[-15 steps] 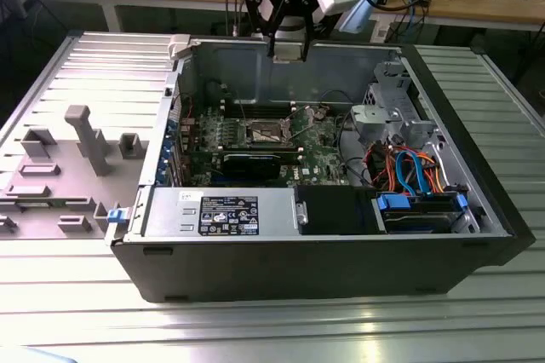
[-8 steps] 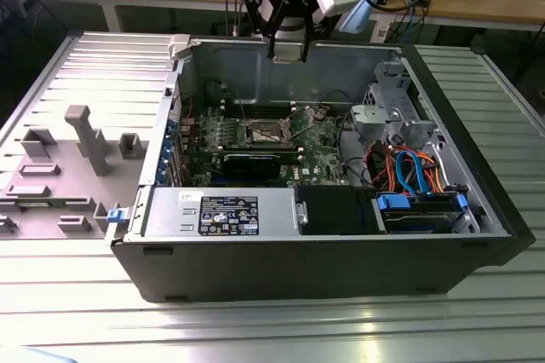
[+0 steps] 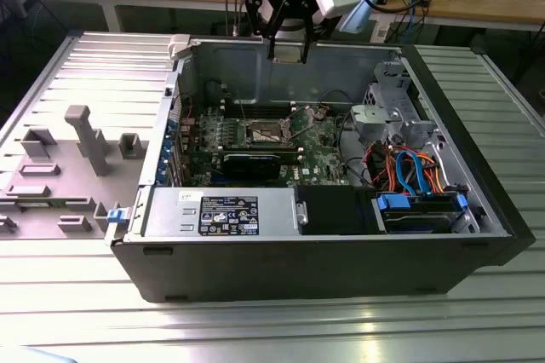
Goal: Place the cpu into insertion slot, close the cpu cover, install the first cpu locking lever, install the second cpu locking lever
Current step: 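Place the cpu into insertion slot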
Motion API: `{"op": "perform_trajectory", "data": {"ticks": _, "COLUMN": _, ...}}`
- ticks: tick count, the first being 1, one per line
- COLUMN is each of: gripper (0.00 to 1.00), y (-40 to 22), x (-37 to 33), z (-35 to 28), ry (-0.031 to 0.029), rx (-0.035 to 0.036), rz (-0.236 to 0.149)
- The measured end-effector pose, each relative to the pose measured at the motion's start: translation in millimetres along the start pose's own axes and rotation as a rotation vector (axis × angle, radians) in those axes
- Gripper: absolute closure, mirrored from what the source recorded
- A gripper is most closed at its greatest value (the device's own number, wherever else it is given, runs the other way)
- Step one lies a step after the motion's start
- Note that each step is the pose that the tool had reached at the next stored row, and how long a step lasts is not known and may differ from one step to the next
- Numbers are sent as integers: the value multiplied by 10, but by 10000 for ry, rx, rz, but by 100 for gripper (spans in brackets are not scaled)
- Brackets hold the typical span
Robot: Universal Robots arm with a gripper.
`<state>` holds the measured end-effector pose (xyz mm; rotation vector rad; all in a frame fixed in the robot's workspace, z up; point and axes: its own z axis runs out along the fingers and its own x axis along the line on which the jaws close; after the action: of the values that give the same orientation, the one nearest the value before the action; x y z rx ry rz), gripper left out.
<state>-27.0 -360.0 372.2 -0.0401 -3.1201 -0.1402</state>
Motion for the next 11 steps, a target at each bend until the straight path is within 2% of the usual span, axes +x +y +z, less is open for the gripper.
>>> {"op": "perform_trajectory", "data": {"ticks": 11, "gripper": 45, "y": -20, "x": -1, "z": 12, "ry": 1, "rx": 1, "rz": -1}}
